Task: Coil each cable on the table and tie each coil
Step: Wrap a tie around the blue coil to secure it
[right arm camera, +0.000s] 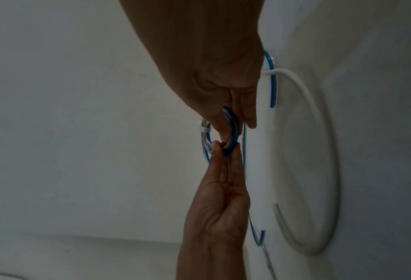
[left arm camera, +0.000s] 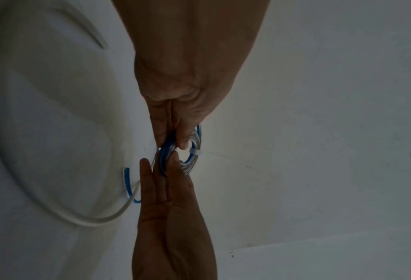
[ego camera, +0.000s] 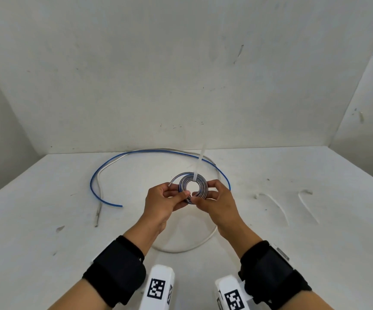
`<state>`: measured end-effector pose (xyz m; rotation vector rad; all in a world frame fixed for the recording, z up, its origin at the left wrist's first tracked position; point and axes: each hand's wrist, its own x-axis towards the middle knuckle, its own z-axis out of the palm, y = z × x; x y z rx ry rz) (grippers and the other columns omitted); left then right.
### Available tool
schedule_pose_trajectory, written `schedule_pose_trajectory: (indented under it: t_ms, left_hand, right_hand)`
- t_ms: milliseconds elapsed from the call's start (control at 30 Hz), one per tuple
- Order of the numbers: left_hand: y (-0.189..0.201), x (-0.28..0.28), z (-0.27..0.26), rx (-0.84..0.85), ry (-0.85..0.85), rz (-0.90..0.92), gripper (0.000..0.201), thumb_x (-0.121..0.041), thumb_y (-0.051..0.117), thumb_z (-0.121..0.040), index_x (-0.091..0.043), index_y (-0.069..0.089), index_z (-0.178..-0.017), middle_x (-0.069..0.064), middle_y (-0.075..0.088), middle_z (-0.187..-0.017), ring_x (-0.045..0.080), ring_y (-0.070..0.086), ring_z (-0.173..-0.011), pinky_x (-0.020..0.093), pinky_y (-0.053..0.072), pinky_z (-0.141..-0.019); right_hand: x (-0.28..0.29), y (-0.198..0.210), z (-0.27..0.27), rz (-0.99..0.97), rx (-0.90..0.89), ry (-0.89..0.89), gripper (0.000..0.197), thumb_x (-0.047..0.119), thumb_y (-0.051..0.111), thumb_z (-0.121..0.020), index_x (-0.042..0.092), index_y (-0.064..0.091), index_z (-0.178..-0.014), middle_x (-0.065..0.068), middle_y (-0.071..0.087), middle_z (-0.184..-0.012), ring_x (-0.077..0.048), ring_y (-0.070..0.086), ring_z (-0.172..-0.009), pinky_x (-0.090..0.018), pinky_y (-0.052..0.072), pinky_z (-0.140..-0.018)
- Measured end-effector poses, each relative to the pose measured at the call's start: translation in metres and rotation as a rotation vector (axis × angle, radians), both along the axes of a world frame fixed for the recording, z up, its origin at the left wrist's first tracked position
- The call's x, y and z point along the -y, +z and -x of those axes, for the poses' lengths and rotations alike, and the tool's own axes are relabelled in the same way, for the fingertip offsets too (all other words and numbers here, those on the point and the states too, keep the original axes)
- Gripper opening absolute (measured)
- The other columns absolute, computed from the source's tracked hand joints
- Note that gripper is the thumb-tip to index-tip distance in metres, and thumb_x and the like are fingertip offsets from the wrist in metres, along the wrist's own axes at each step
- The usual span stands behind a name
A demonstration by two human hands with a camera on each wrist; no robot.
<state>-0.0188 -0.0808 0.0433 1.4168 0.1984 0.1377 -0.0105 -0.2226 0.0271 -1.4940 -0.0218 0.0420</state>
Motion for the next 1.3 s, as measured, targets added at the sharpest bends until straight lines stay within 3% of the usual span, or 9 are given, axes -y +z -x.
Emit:
schedule_pose_trajectory:
  t_ms: [133,300,433,633,833,933,1033,1167,1300]
  left_hand:
    - [0.001,-0.005,-0.002,0.004,-0.032,0.144,0.009,0.006,0.067,-0.080,0.002,0.064,-0.087,0.011,0.074,-0.073,0.017,0.072,-0.065,0.021,0.058,-0.062]
    - [0.001,-0.005,-0.001,0.034,-0.101,0.293,0.016,0.002,0.062,-0.084,0.005,0.065,-0.099,0.013,0.073,-0.086,0.017,0.072,-0.078,0.020,0.058,-0.071]
    - [-0.001,-0.003,0.000,0.059,-0.144,0.347,0.023,0.004,0.059,-0.085,0.004,0.064,-0.108,0.014,0.072,-0.095,0.016,0.071,-0.087,0.019,0.057,-0.075]
    - [-0.003,0.000,-0.003,0.054,-0.079,0.301,0.022,0.004,0.062,-0.083,0.011,0.061,-0.104,0.020,0.067,-0.089,0.015,0.072,-0.074,0.020,0.058,-0.073]
    - [-0.005,0.008,-0.003,0.052,0.020,0.165,0.015,0.008,0.065,-0.081,0.006,0.061,-0.095,0.024,0.067,-0.086,0.018,0.072,-0.067,0.018,0.057,-0.063]
    - [-0.007,0.008,-0.005,0.064,0.036,0.083,0.019,0.006,0.067,-0.081,0.007,0.063,-0.100,0.026,0.066,-0.091,0.025,0.071,-0.077,0.020,0.058,-0.067]
    - [-0.006,0.005,-0.005,0.059,-0.077,0.138,0.016,-0.007,0.061,-0.089,0.005,0.065,-0.099,0.019,0.069,-0.092,0.024,0.070,-0.086,0.023,0.058,-0.073]
    - [-0.005,0.002,-0.006,0.045,-0.110,0.177,0.015,-0.009,0.057,-0.092,0.001,0.068,-0.090,0.015,0.071,-0.088,0.020,0.071,-0.079,0.023,0.057,-0.068]
    - [-0.003,0.007,-0.008,0.098,-0.027,0.090,0.009,-0.006,0.064,-0.087,0.002,0.066,-0.084,0.016,0.067,-0.079,0.020,0.069,-0.070,0.024,0.058,-0.065]
  right_hand:
    - [0.005,0.004,-0.001,-0.074,0.017,0.100,0.046,0.005,0.080,-0.074,0.010,0.057,-0.113,-0.012,0.073,-0.102,-0.020,0.072,-0.087,-0.032,0.055,-0.085]
    - [0.007,0.014,-0.001,-0.183,0.020,0.059,0.040,0.002,0.079,-0.074,0.001,0.060,-0.109,-0.021,0.073,-0.098,-0.027,0.074,-0.079,-0.026,0.059,-0.070]
    - [0.006,0.015,-0.004,-0.197,0.030,0.032,0.039,0.004,0.081,-0.073,0.001,0.061,-0.106,-0.020,0.073,-0.095,-0.028,0.074,-0.079,-0.041,0.058,-0.086]
    - [0.001,0.016,-0.003,-0.218,0.037,-0.025,0.038,0.000,0.080,-0.072,-0.002,0.060,-0.105,-0.021,0.071,-0.093,-0.028,0.073,-0.078,-0.029,0.061,-0.073]
    - [-0.005,0.007,-0.005,-0.074,0.087,-0.107,0.030,-0.001,0.078,-0.073,0.001,0.062,-0.098,-0.014,0.068,-0.092,-0.023,0.070,-0.075,-0.019,0.056,-0.061]
    - [-0.001,0.004,-0.007,-0.090,0.069,-0.075,0.028,-0.001,0.078,-0.073,-0.001,0.063,-0.096,-0.014,0.067,-0.091,-0.027,0.070,-0.081,-0.023,0.058,-0.065]
    - [0.007,0.004,-0.011,-0.095,0.059,-0.015,0.027,-0.002,0.078,-0.073,-0.001,0.064,-0.095,-0.015,0.068,-0.089,-0.027,0.070,-0.080,-0.034,0.060,-0.075]
    - [0.016,0.008,-0.010,-0.095,0.041,0.077,0.024,-0.004,0.075,-0.077,0.000,0.062,-0.097,-0.016,0.067,-0.088,-0.025,0.070,-0.073,-0.021,0.056,-0.061]
    - [0.015,0.010,-0.007,-0.161,0.003,0.123,0.025,-0.002,0.073,-0.079,-0.001,0.060,-0.100,-0.020,0.067,-0.095,-0.024,0.071,-0.074,-0.016,0.054,-0.060]
